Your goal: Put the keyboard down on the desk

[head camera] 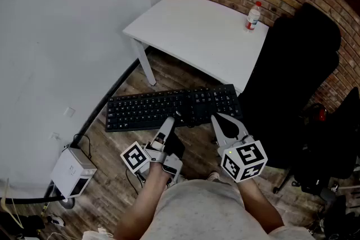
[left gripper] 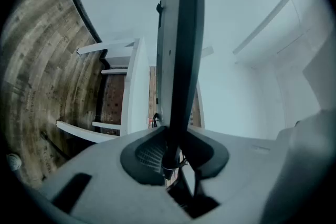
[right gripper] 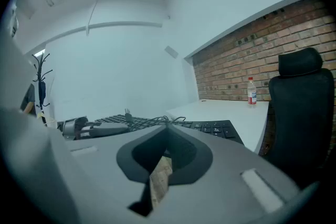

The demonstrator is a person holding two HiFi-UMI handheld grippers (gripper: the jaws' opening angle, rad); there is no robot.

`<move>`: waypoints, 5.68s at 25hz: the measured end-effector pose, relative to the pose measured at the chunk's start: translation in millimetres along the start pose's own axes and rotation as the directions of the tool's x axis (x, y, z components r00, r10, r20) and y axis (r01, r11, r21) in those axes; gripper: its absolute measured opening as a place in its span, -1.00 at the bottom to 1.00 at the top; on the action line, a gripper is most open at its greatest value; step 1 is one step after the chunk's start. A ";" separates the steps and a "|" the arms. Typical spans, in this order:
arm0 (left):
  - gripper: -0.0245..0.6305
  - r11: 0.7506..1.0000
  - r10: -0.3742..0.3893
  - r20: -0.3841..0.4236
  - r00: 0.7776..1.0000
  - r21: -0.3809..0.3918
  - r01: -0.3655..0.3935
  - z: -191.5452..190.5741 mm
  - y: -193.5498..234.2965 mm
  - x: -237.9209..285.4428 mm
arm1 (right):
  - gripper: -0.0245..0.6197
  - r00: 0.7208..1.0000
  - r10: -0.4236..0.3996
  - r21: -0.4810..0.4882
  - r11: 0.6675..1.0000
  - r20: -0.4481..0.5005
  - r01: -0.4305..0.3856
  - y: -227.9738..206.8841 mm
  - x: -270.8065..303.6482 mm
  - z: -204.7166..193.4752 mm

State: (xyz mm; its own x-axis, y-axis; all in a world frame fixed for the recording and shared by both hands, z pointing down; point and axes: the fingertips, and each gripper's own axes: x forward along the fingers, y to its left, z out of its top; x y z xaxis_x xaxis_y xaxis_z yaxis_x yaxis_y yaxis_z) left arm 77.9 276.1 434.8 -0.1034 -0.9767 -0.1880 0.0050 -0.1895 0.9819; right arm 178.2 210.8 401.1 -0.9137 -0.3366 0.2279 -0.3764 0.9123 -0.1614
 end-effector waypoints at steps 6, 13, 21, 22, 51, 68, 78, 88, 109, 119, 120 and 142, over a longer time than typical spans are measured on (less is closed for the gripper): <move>-0.69 1.000 0.001 -0.012 1.000 -0.004 -0.001 12.3 -1.1 -0.1 | -0.90 1.000 -0.005 0.021 1.000 0.011 0.005 7.4 13.2 1.5; -0.69 1.000 -0.001 -0.019 1.000 -0.007 0.001 38.6 -2.1 -8.0 | -0.90 1.000 -0.002 0.022 1.000 0.009 0.002 28.7 36.3 2.8; -0.69 0.999 -0.013 0.013 1.000 -0.033 0.013 67.1 -2.4 -1.7 | -0.90 1.000 0.007 0.011 1.000 0.003 -0.007 35.6 59.8 11.1; -0.69 0.999 -0.015 0.016 1.000 -0.035 0.015 70.1 -2.7 0.9 | -0.90 1.000 0.007 0.010 1.000 0.003 -0.007 34.6 63.2 12.4; -0.68 1.000 0.023 0.018 1.000 -0.004 -0.023 117.1 43.4 248.2 | -0.90 0.998 0.058 0.086 0.995 0.002 -0.058 -157.6 217.2 76.7; -0.67 1.000 0.027 -0.034 0.999 0.012 -0.026 118.9 57.6 322.1 | -0.90 0.998 0.044 0.096 0.994 0.035 -0.047 -216.0 254.2 100.1; -0.67 0.999 0.039 -0.117 0.992 -0.014 -0.041 139.8 83.5 372.6 | -0.90 0.999 -0.044 0.113 0.993 0.028 0.041 -252.8 291.4 102.1; -0.67 0.998 0.042 -0.282 0.958 -0.039 -0.056 173.6 112.6 451.6 | -0.90 0.984 -0.177 0.137 0.975 0.007 0.175 -303.8 355.0 115.7; -0.67 0.988 0.066 -0.552 0.831 -0.083 -0.133 215.6 160.9 543.8 | -0.90 0.897 -0.438 0.233 0.867 -0.066 0.440 -356.5 420.5 101.2; -0.67 0.985 0.082 -0.635 0.768 -0.068 -0.161 214.4 177.0 564.3 | -0.90 0.854 -0.512 0.267 0.814 -0.094 0.517 -368.1 424.8 91.9; -0.67 0.984 0.083 -0.637 0.766 -0.071 -0.166 214.4 178.6 565.6 | -0.90 0.851 -0.516 0.267 0.810 -0.096 0.521 -368.9 425.2 91.5; -0.68 0.958 0.191 -0.606 0.772 -0.055 -0.280 212.2 200.9 566.2 | -0.90 0.822 -0.557 0.322 0.762 -0.118 0.562 -372.6 414.9 74.0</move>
State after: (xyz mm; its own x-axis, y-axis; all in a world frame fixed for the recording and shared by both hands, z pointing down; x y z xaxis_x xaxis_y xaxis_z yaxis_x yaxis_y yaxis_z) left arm -190.7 -293.6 530.8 0.5238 -0.8514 0.0273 0.0882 0.0861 0.9924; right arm -72.0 -286.0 484.8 -0.5235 -0.7572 0.3906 -0.8498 0.4304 -0.3044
